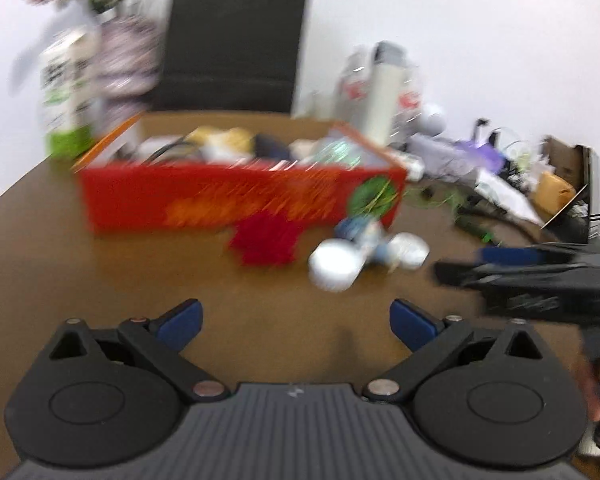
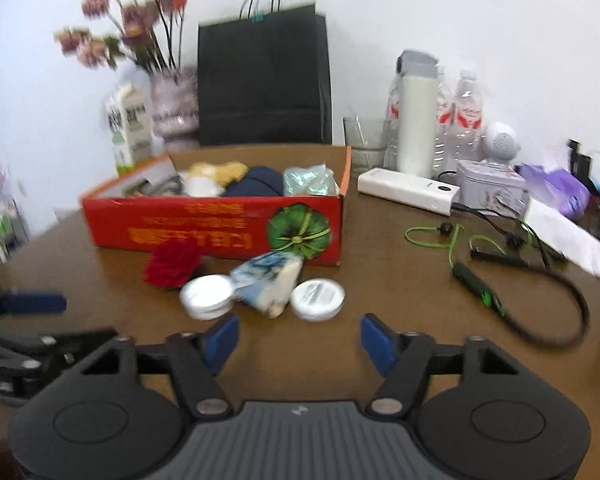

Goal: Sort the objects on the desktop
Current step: 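Grasp the white plastic lid with left tool while right tool grasps the white round tin, then carry lid and tin into the red box and release both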

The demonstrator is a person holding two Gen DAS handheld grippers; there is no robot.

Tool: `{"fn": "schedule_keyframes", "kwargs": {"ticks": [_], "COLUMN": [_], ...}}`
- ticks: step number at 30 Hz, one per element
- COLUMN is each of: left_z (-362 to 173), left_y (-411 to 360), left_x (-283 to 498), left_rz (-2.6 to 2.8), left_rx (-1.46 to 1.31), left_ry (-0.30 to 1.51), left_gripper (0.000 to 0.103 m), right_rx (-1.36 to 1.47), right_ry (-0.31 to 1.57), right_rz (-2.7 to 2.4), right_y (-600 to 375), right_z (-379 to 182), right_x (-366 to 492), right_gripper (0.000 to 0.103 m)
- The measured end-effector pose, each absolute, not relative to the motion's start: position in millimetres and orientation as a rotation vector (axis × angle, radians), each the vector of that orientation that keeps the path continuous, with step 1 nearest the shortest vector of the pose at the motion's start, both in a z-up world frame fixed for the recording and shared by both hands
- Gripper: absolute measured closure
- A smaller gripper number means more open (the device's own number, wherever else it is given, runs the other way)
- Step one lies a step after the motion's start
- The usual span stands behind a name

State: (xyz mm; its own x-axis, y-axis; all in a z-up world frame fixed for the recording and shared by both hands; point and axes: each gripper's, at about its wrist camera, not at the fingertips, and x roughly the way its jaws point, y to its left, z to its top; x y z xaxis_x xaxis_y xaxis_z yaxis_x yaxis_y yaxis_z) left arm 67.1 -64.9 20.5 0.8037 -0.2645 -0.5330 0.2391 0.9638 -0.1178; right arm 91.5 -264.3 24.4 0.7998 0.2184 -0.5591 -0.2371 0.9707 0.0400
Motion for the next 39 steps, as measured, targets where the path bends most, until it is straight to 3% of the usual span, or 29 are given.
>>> {"fn": "schedule_keyframes", "kwargs": {"ticks": [2, 4, 8, 11, 13, 15, 24, 39], "left_z": [19, 15, 8, 2, 1, 0, 12, 13], "left_y": [-78, -90, -98, -97, -98, -100, -93, -28], "left_x": [88, 104, 127, 136, 138, 137, 84, -27], "left_rz": [-0.317, -0.322, -0.318, -0.320, -0.307, -0.313, -0.338, -0.228], "left_rx": [-0.039, -0.032, -0.033, -0.047, -0.030, -0.012, -0.036, -0.100], "left_ry": [0.590, 0.616, 0.642, 0.665, 0.661, 0.656, 0.627, 0.636], "left_gripper": [0.012, 0.029, 0.029, 0.037, 0.055, 0.062, 0.062, 0.062], "right_rx": [-0.062, -0.078, -0.067, -0.075, -0.083, -0.082, -0.045, 0.042], "right_ry": [0.627, 0.666, 0.688, 0.679, 0.669, 0.662, 0.644, 0.629], "right_rz": [0.258, 0.268, 0.290, 0.300, 0.308, 0.312, 0.297, 0.416], "right_y": [-265, -266, -270, -269, -268, -268, -270, -220], "right_z": [18, 10, 4, 4, 2, 2, 7, 19], "right_x": [117, 137, 154, 158, 157, 154, 133, -13], "right_gripper": [0.049, 0.054, 0.060, 0.065, 0.065, 0.065, 0.065, 0.065]}}
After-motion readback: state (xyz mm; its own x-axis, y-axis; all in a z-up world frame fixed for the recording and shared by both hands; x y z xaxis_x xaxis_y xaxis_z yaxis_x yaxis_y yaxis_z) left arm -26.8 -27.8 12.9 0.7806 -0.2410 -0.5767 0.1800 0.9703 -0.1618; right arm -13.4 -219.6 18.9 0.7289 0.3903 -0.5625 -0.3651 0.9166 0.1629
